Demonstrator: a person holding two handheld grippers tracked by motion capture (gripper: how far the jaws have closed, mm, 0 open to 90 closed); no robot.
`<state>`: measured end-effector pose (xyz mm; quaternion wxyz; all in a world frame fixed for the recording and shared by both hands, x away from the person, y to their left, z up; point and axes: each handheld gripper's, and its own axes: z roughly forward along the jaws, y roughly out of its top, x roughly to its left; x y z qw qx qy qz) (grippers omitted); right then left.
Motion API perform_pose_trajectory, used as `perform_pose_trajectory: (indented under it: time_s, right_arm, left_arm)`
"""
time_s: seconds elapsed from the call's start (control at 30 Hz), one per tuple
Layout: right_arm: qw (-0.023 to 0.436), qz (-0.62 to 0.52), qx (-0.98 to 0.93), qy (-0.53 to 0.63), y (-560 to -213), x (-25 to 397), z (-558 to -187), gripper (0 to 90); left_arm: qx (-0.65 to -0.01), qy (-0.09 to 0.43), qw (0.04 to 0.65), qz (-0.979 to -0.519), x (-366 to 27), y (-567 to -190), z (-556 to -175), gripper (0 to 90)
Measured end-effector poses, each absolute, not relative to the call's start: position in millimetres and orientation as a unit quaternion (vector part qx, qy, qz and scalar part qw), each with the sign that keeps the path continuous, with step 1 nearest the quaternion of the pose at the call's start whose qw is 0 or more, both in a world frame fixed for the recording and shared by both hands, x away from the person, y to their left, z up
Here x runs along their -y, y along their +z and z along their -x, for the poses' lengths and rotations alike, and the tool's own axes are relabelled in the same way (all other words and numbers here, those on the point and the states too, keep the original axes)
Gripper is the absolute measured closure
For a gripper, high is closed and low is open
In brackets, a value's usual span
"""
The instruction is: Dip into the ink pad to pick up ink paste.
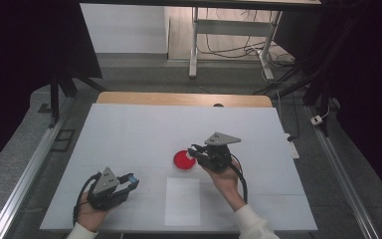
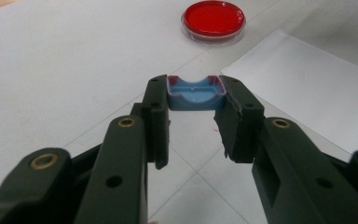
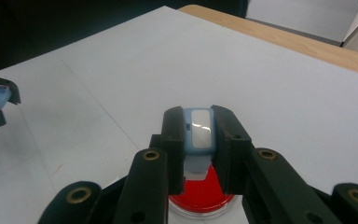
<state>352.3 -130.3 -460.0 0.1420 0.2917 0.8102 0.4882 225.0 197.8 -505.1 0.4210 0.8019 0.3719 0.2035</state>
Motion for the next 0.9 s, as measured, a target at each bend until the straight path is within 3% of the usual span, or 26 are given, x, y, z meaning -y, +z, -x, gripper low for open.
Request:
perform_pose_trajectory:
  time_s: [0.9]
  right_arm:
    - [0.143,-0.289,-0.852,0.413,-480,107,-380,75.0]
  left_arm:
    - [-0.372,0.203,0.418,-0.803,-198,-506,-226,65.5]
